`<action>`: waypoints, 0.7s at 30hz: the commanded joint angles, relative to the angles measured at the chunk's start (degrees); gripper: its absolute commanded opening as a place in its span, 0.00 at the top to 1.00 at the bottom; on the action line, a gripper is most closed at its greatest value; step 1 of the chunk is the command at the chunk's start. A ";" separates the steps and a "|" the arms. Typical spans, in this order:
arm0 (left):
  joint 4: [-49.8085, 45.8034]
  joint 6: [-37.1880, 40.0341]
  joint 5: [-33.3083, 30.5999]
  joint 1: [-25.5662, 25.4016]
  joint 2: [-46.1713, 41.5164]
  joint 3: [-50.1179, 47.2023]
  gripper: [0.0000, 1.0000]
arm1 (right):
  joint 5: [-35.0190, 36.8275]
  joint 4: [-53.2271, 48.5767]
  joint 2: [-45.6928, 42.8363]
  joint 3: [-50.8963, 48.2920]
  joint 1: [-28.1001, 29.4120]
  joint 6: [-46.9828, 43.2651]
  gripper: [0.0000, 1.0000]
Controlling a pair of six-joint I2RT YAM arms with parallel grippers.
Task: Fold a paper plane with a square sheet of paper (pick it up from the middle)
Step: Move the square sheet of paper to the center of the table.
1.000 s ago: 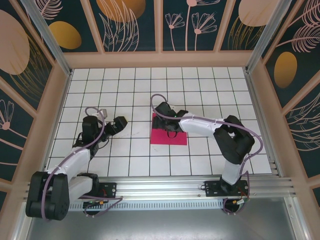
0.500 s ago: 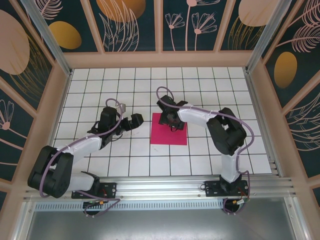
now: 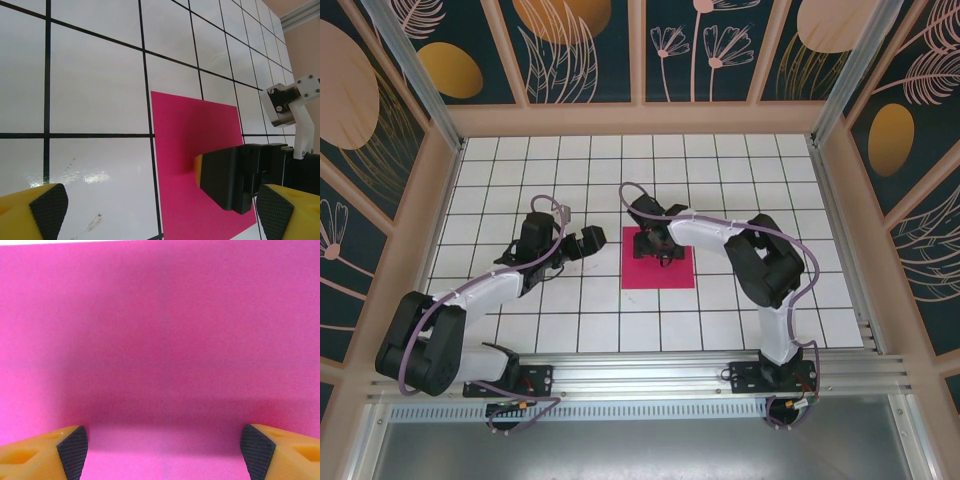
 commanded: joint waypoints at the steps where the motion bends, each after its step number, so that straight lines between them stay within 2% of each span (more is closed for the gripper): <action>1: -0.79 1.37 -0.59 -0.09 -0.57 1.24 0.02 | 0.11 -0.38 2.71 0.64 0.67 -7.56 0.17; 5: -0.90 1.42 -1.19 -0.08 -0.59 1.50 0.02 | 1.75 -2.08 0.85 2.70 0.68 -7.79 0.16; 8: -1.30 1.58 -2.68 -0.08 -0.79 1.76 0.02 | 4.11 -3.57 -1.07 4.76 0.68 -3.49 0.13; 11: -0.94 1.65 -3.83 -0.08 -1.26 1.91 0.01 | 2.51 -2.04 -2.86 4.11 0.73 0.82 0.09; 15: -0.84 1.86 -3.55 -0.08 -0.90 2.31 0.02 | -5.08 -5.92 0.65 6.95 -0.52 4.11 0.07; 21: -0.48 2.16 -2.14 -0.08 -0.06 2.11 0.02 | -0.67 -12.29 4.15 10.96 -0.27 5.51 0.07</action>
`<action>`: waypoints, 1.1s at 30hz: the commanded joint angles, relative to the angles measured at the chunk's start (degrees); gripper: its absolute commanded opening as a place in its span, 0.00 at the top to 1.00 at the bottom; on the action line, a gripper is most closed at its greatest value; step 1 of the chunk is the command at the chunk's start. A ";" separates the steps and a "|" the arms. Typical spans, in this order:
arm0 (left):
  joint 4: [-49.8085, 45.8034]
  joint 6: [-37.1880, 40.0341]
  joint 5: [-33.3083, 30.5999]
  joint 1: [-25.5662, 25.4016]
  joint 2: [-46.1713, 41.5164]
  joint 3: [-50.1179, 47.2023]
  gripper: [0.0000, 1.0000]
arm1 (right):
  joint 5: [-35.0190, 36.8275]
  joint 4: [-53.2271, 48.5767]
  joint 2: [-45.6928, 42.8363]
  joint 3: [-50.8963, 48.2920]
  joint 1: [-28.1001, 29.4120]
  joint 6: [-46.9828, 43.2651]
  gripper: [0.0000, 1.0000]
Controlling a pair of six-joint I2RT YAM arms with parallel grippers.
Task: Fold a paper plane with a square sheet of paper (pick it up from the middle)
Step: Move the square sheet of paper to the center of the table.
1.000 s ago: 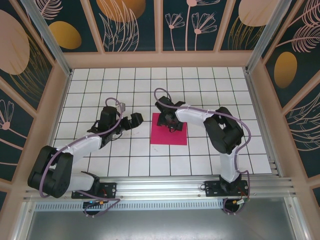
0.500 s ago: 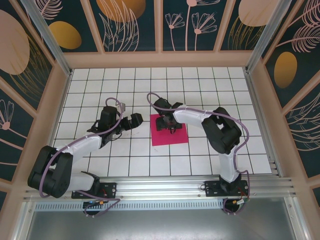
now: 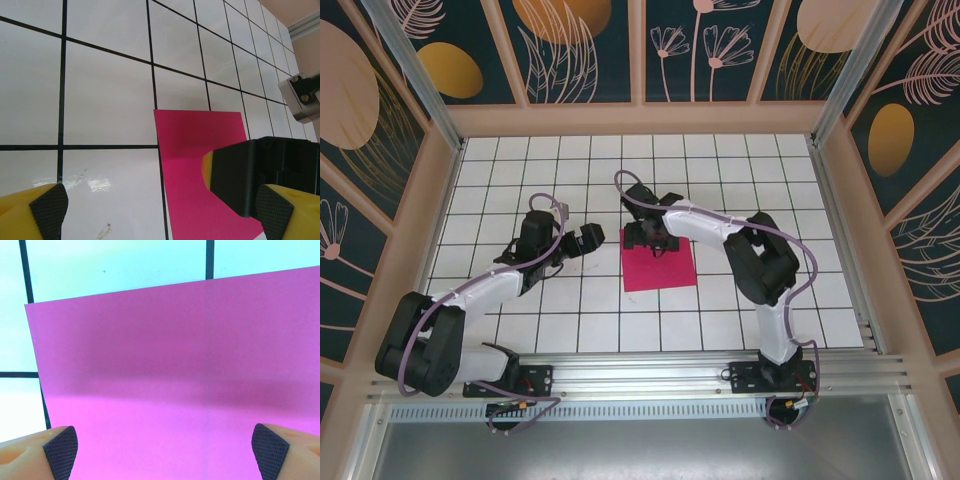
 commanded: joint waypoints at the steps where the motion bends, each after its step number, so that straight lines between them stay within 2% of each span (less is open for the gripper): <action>1: -0.17 1.60 1.16 -0.08 0.27 1.55 0.01 | 1.01 -5.78 1.79 1.48 -0.39 2.23 0.07; 11: -0.36 2.20 2.16 -0.08 -0.58 0.69 0.02 | -0.56 -4.95 3.71 0.28 -0.68 0.76 0.04; 16: -0.01 1.94 2.17 -0.10 -0.56 -0.03 0.02 | -1.84 -4.37 6.41 -1.58 -0.15 -2.93 0.04; 24: -0.09 2.14 2.29 -0.13 0.23 0.63 0.01 | -2.75 -3.22 7.79 -4.04 -0.24 -3.77 0.05; 33: -0.14 2.28 3.29 -0.08 0.85 1.32 0.02 | 2.39 -7.31 2.38 1.56 -0.19 -4.83 0.03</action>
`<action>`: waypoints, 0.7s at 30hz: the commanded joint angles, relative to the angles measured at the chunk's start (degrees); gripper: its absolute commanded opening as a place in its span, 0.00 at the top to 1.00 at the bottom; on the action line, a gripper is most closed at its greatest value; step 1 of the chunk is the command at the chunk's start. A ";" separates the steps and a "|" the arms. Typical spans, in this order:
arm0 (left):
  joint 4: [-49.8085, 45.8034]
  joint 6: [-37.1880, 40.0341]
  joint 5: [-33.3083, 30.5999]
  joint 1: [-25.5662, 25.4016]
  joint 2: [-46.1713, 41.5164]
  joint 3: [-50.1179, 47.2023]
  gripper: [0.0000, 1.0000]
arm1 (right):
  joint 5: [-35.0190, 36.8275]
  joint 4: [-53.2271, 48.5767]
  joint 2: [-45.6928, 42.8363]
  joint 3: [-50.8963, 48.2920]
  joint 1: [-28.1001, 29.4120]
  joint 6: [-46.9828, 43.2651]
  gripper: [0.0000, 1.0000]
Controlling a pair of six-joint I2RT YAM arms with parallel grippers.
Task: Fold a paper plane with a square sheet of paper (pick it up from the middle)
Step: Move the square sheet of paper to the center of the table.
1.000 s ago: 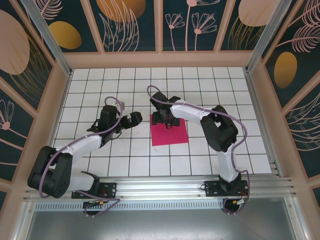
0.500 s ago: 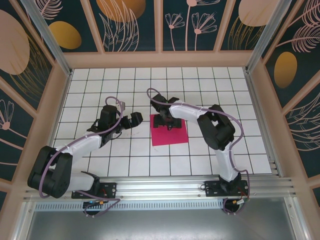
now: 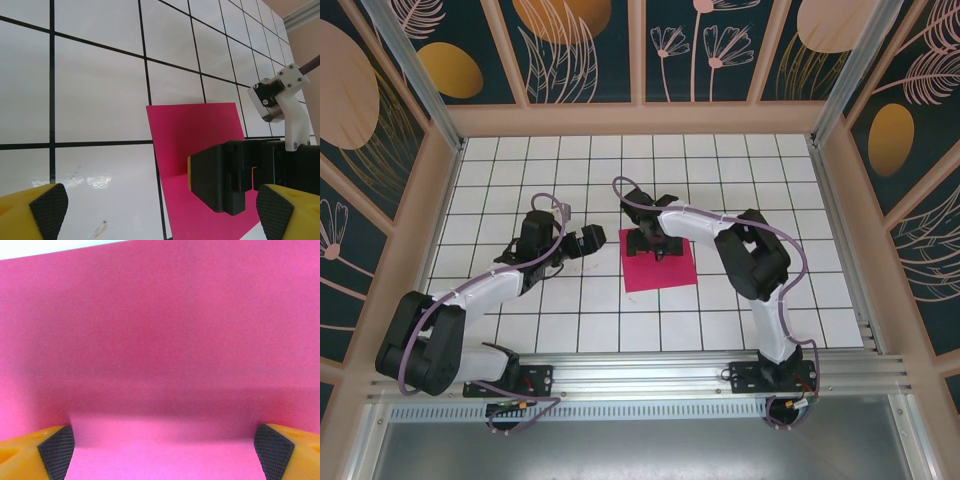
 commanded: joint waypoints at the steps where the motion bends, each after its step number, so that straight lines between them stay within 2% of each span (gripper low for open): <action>1: -0.05 1.21 1.47 -0.08 0.53 1.24 0.01 | 1.55 -4.18 -1.60 1.34 0.10 -2.74 0.02; 13: -0.17 1.34 2.23 -0.08 0.26 0.97 0.02 | -0.25 -1.09 -2.46 -0.65 0.26 -9.97 0.01; 21: 0.01 1.21 2.32 -0.08 0.17 0.96 0.02 | -2.41 1.28 -4.52 -1.72 -0.48 -10.46 0.01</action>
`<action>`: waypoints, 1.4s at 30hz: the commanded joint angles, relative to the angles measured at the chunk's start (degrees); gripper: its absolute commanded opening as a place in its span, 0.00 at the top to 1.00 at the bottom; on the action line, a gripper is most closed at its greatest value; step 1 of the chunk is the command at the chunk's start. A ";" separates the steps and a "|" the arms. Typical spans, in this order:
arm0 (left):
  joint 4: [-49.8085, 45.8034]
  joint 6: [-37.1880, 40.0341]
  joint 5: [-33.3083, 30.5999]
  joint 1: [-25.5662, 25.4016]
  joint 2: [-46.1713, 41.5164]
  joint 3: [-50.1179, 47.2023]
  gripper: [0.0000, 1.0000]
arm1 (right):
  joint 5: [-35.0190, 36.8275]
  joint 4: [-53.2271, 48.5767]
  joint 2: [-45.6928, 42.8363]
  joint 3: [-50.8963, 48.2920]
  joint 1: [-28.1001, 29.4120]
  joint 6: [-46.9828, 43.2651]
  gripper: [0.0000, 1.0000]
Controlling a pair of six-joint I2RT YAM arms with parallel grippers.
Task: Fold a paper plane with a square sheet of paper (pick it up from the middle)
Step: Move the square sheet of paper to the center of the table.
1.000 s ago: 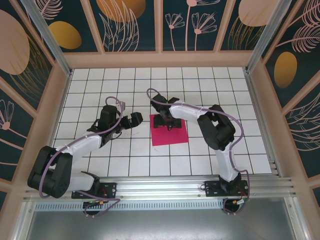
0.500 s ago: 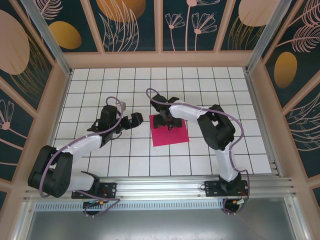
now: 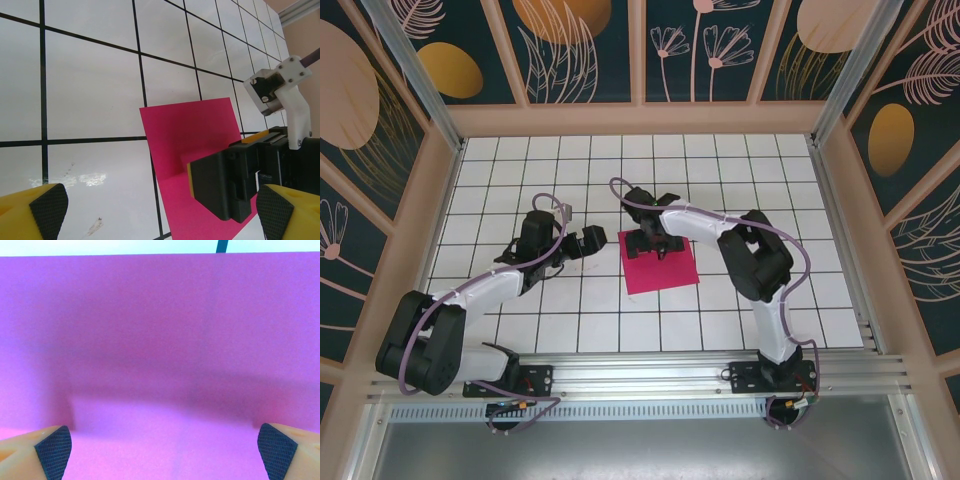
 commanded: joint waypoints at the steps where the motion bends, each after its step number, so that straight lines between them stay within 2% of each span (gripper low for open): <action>1: 0.00 0.93 1.12 -0.11 0.13 1.03 0.01 | -2.05 0.85 -2.55 -1.42 -0.54 -1.85 0.01; 6: -0.21 0.98 1.12 -0.08 -0.07 0.67 0.01 | -4.08 1.40 -2.21 -3.01 -0.59 -1.20 0.01; 11: -0.21 0.91 1.30 -0.13 0.03 0.88 0.01 | -2.62 0.96 0.65 -5.02 -0.55 -1.37 0.01; 20: -0.28 0.65 1.20 -0.14 -0.14 0.61 0.02 | -6.35 4.36 1.12 -9.76 -0.81 0.62 0.04; 26: -0.32 0.60 1.22 -0.08 -0.11 0.77 0.02 | -6.73 4.58 1.09 -9.19 -1.03 0.83 0.09; 34: -0.11 0.38 1.30 -0.08 0.00 0.57 0.02 | -3.18 2.03 1.05 -6.23 -0.78 1.44 0.20; 39: -0.09 0.37 1.31 -0.08 0.04 0.54 0.01 | -3.53 1.92 0.30 -5.61 -0.57 1.66 0.16; 42: -0.03 0.33 1.53 -0.13 -0.08 0.54 0.02 | -4.51 1.55 -0.01 -4.00 -0.51 1.26 0.09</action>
